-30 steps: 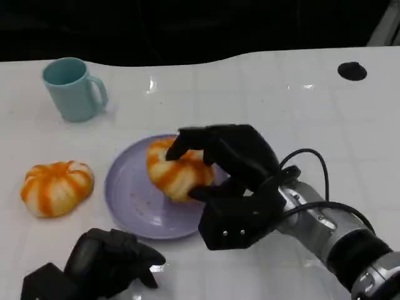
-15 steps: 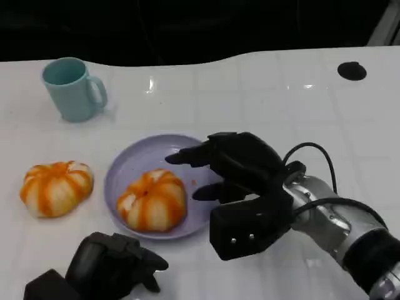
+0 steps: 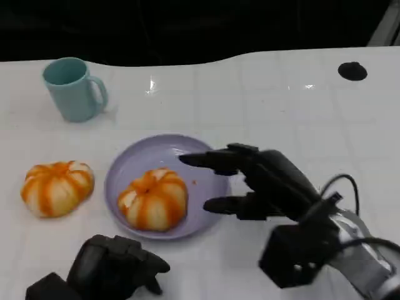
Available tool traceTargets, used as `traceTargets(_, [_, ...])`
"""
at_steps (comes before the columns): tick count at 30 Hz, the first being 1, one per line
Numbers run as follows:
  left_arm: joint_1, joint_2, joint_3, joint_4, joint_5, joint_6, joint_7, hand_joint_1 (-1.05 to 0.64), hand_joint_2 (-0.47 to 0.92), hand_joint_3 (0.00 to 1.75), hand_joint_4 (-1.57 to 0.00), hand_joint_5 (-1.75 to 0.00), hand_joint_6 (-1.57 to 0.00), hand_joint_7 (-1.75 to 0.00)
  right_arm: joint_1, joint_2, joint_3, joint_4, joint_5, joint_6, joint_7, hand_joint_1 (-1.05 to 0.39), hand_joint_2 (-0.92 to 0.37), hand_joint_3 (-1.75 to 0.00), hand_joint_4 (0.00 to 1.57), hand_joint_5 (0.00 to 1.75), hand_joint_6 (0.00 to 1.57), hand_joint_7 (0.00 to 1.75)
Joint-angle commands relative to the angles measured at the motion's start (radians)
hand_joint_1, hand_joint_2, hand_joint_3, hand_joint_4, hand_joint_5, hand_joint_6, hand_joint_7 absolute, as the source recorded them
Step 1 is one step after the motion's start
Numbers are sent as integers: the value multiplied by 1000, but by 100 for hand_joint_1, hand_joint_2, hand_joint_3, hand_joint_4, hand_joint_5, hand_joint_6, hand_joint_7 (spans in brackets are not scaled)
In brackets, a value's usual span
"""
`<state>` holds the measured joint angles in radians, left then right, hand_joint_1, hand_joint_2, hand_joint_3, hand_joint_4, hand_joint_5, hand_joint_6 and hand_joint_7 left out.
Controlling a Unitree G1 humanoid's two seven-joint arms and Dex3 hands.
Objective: Grasp the bread from the table and place it into the plate.
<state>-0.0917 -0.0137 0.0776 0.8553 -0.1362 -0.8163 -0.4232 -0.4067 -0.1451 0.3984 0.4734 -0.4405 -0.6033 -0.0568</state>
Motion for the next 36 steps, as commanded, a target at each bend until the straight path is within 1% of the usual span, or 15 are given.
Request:
traceTargets(1, [1,12,2,10,3,-5,6,-105,92,8,-131,-101,-155,-28,73,-30,-66,-45,170,-95,84,-35,-92,-16,46,72,67,7])
traceTargets(6, [7,10,1,-8,-1,21,8,-105,92,8,-131,-101,-155,-28,133,-19,-108,-47,312,-200,159,-35,-92,-20,57,82,78,12])
traceTargets(9, [8,9,1,-12,0,19,9,-105,92,8,-131,-100,-155,-28,179,-6,-124,-58,442,-212,243,-33,-92,-23,60,94,83,19])
traceTargets(11, [10,10,1,-16,0,21,8,-105,92,7,-131,-100,-155,-28,206,-4,-138,-72,483,-217,274,-33,-91,-25,60,101,85,23])
traceTargets(15, [12,13,-1,-22,9,18,16,-105,92,8,-132,-99,-156,-28,251,-3,-175,-87,506,-246,300,-33,-81,-52,63,111,74,62])
traceTargets(16, [13,13,-1,-25,10,20,18,-105,92,8,-132,-99,-156,-28,262,-2,-184,-90,510,-252,304,-32,-79,-57,65,111,74,66])
traceTargets(17, [13,13,-2,-26,10,19,18,-105,92,8,-132,-99,-156,-28,274,-3,-195,-92,507,-259,301,-31,-74,-66,67,113,75,70])
traceTargets(18, [14,12,-2,-27,9,19,17,-105,92,8,-132,-99,-156,-28,288,-4,-206,-99,504,-261,299,-29,-60,-89,69,117,78,75])
traceTargets(19, [15,13,-3,-25,11,15,18,-105,92,8,-132,-99,-156,-28,302,-5,-215,-106,502,-262,298,-28,-53,-102,70,121,80,78])
traceTargets(21, [17,12,-3,-25,10,12,17,-105,92,7,-132,-99,-155,-28,321,3,-230,-111,513,-268,301,-25,-41,-123,75,127,85,87])
traceTargets(22, [18,12,-3,-26,8,11,15,-105,92,7,-132,-99,-155,-28,328,12,-234,-108,533,-278,309,-24,-38,-128,76,129,87,90])
traceTargets(24, [19,13,-3,-27,8,10,15,-105,92,7,-131,-99,-155,-28,339,23,-241,-107,562,-286,327,-22,-39,-130,79,143,85,110])
traceTargets(27, [20,18,-1,-26,9,11,15,-105,92,8,-131,-99,-155,-28,365,30,-250,-116,593,-302,350,-21,-39,-132,83,161,83,130])
traceTargets(30, [23,21,0,-34,4,23,13,-105,92,8,-132,-100,-156,-28,390,32,-260,-121,603,-325,365,-18,-38,-138,89,170,87,143])
traceTargets(36, [25,25,1,-42,-3,26,3,-105,92,8,-132,-100,-156,-28,431,32,-278,-129,628,-314,395,-17,-35,-137,94,175,89,152])
